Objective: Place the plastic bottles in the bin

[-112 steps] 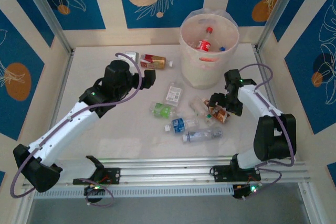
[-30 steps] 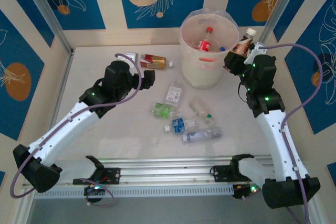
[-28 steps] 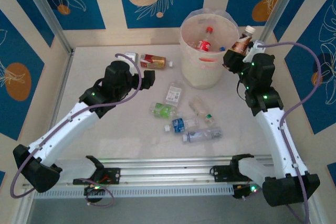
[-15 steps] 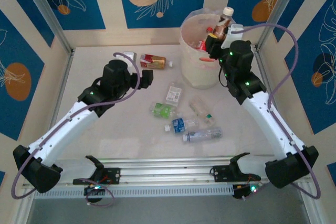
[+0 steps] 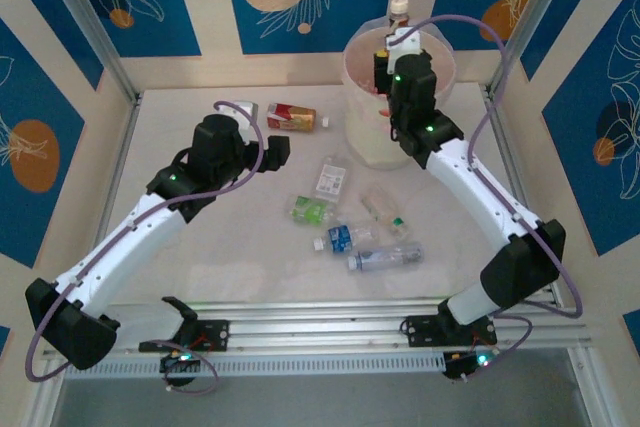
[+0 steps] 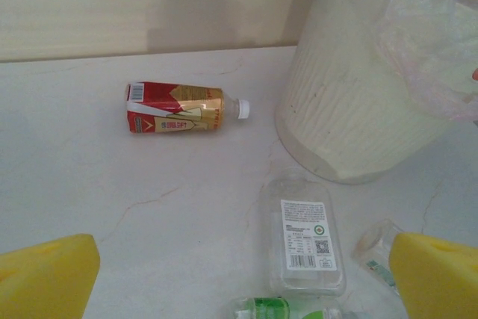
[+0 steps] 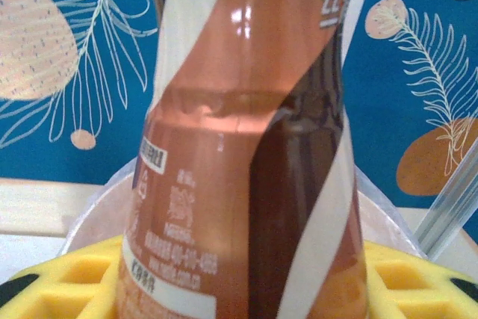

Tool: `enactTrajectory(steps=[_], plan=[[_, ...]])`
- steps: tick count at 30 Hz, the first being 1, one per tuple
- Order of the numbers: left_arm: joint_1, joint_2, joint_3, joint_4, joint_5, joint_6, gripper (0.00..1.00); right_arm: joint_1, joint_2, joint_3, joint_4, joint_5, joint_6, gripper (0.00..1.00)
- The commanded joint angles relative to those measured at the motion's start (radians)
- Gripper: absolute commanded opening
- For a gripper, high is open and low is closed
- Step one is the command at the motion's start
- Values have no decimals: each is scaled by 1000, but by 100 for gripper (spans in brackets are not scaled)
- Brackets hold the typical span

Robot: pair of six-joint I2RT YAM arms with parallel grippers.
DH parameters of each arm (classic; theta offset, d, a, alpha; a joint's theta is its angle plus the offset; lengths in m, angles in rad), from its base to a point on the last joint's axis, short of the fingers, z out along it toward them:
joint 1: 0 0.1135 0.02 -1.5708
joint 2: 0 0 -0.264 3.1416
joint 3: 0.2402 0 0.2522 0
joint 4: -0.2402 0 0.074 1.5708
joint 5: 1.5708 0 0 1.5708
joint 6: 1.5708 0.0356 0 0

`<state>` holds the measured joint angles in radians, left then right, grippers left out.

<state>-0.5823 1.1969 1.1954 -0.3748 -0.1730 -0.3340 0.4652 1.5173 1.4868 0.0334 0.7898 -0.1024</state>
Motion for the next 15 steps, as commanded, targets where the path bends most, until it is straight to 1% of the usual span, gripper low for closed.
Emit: enactTrajectory(steps=[1,5,10,15], plan=[[14,-27,-12,12,10,-7,100,25,28,47,126,96,-146,42],[13,-34,-16,15,13,-10,99,48,72,55,152,130,-219,43],[16,-33,-12,8,17,-7,100,46,111,80,80,157,-169,44],[15,-37,-9,-4,8,-4,99,20,136,96,6,184,-104,47]])
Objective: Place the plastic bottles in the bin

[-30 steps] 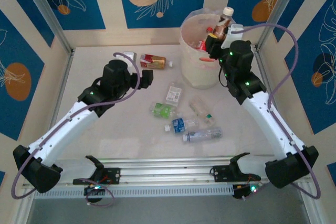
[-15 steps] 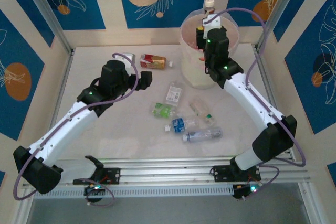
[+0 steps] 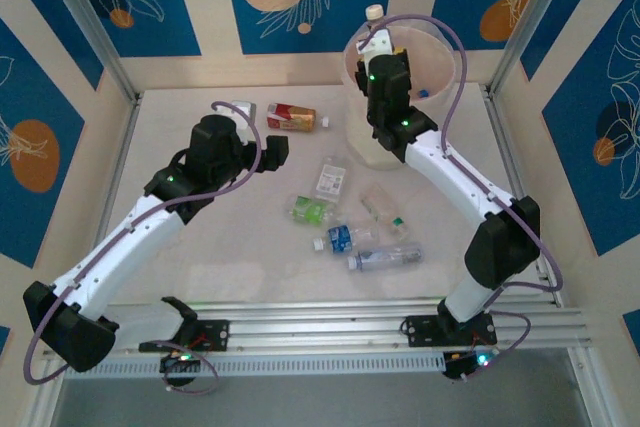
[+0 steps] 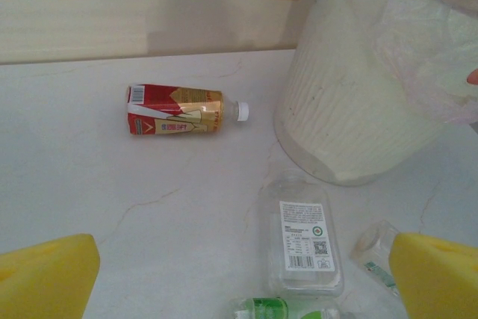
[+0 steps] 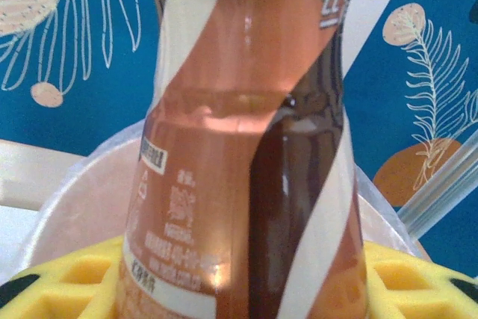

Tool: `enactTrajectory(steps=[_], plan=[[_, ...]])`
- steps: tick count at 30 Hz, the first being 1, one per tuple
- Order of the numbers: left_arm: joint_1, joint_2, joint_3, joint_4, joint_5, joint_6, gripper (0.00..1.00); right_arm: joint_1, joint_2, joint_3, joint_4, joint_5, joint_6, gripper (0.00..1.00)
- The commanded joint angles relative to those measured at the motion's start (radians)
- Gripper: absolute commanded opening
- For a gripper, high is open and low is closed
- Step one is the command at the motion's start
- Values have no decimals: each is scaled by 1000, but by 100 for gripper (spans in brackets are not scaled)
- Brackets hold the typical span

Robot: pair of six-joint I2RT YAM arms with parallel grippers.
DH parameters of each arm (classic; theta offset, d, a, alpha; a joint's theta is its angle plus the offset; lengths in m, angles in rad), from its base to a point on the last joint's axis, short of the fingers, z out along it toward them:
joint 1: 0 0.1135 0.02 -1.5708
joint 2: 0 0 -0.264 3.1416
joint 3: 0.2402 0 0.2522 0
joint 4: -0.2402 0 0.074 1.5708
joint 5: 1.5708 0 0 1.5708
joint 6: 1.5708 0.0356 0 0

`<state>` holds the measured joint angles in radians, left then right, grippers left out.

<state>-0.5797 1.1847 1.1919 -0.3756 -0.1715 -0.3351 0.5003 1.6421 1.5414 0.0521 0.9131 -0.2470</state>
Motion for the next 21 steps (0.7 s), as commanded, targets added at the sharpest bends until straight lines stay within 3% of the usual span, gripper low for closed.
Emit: enactTrajectory(steps=[1,4,9,12,21], plan=[[12,-28,-5,-7,6,-3,100,-21,15,43,-25,66,52,49],[12,-41,-14,-9,-9,-8,100,-38,24,53,-75,65,93,59],[14,-47,-11,-29,-20,-10,99,-45,32,74,-125,61,120,85],[15,-44,-8,-44,-25,-13,100,-45,32,82,-146,60,134,94],[20,-31,4,-60,-16,-12,100,-37,5,117,-240,46,185,97]])
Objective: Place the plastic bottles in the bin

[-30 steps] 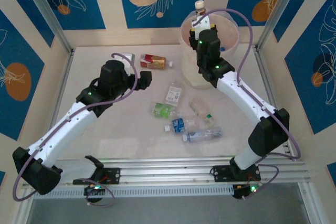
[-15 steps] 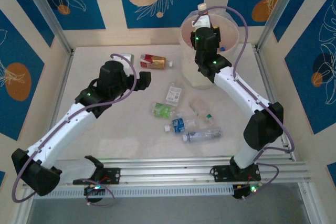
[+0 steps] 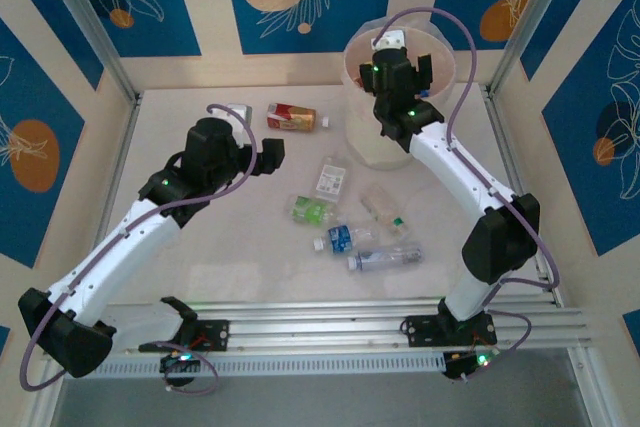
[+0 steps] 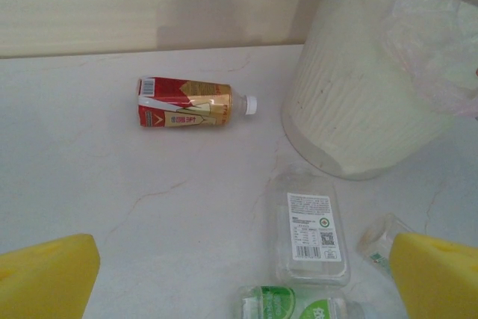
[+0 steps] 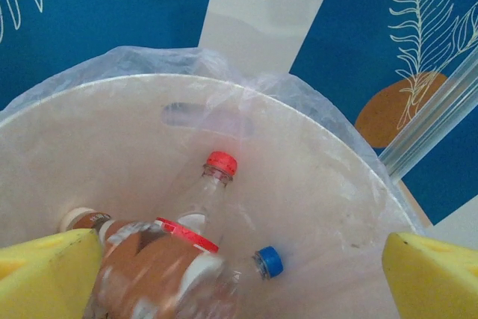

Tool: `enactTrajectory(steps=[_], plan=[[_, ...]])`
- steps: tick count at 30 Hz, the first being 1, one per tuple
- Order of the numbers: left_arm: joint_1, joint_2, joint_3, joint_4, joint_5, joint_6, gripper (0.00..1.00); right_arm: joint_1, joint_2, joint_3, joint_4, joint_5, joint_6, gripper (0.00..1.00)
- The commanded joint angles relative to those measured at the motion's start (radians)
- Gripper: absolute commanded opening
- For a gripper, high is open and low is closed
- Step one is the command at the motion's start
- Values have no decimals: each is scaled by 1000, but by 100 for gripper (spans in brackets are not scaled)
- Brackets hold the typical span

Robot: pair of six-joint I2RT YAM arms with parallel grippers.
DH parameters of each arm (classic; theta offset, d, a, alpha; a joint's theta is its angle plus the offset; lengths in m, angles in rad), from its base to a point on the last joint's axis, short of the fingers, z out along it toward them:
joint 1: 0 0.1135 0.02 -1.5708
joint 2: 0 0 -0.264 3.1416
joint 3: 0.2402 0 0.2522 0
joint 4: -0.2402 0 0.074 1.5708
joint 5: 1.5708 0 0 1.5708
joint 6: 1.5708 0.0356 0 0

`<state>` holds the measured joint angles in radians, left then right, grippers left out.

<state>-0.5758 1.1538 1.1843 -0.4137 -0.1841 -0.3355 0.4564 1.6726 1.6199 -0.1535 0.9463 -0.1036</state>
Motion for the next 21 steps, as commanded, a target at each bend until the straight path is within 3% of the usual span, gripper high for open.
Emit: enactTrajectory(steps=[1,15,21], plan=[[18,10,21,-27,1,-11,99,10,-33,44,-55,7,53,97],[125,395,384,-226,144,71,100,31,-226,-1,-293,-100,251,99],[104,474,368,-277,239,26,100,53,-262,23,-472,-108,314,99]])
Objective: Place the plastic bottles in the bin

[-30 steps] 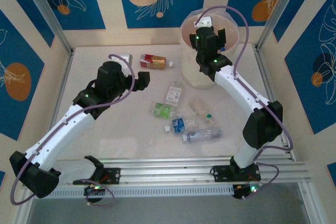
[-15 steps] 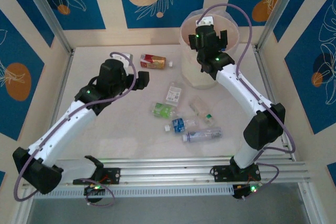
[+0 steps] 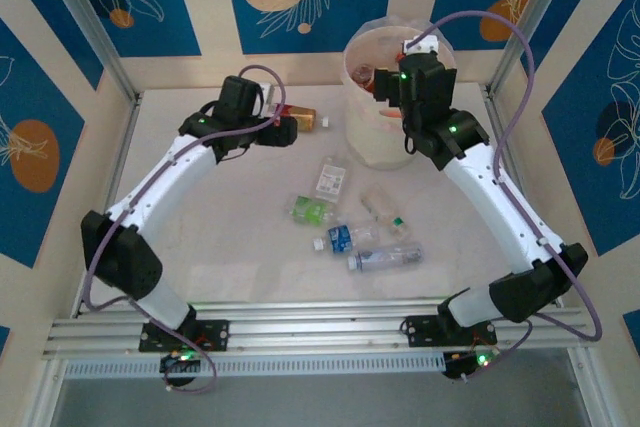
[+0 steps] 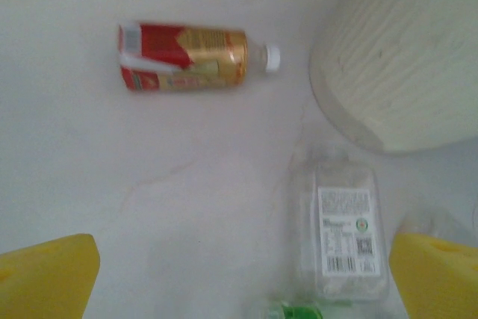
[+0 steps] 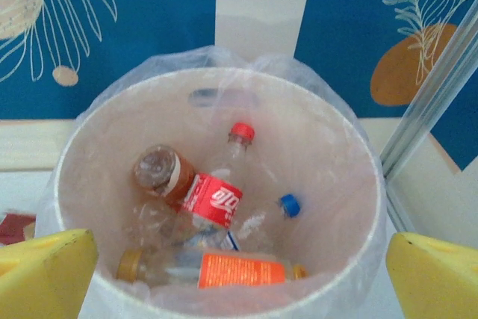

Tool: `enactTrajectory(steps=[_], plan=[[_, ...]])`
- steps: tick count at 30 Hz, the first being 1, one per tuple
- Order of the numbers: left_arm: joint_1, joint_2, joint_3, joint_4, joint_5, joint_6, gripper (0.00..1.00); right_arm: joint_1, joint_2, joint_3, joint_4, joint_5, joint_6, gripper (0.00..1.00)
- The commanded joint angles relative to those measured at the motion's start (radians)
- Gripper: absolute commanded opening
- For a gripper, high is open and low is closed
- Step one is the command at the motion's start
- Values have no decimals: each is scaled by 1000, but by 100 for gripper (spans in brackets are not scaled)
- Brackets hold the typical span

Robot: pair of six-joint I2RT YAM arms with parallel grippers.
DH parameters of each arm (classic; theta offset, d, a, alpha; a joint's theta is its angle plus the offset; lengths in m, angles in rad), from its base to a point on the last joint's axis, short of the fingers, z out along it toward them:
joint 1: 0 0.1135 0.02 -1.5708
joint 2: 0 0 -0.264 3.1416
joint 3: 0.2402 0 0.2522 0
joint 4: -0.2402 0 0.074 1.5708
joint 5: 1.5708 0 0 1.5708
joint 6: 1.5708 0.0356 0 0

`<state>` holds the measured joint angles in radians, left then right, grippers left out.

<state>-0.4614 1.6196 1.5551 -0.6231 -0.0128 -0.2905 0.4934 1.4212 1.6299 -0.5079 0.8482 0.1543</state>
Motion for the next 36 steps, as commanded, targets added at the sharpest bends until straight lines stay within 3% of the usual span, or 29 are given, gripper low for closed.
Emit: enactTrajectory(steps=[1,8,15,25,36], plan=[[-20,12,-14,-80,67,-23,99,22,-16,17,-146,-5,66,99],[-77,3,-124,-155,31,-120,99,64,-65,-24,-256,35,126,99],[-109,-58,-330,22,43,-459,100,76,-114,-95,-268,29,171,99],[-205,-30,-494,261,33,-873,99,76,-156,-174,-210,14,165,99],[-275,32,-520,315,-10,-1066,97,65,-233,-264,-130,-54,155,99]])
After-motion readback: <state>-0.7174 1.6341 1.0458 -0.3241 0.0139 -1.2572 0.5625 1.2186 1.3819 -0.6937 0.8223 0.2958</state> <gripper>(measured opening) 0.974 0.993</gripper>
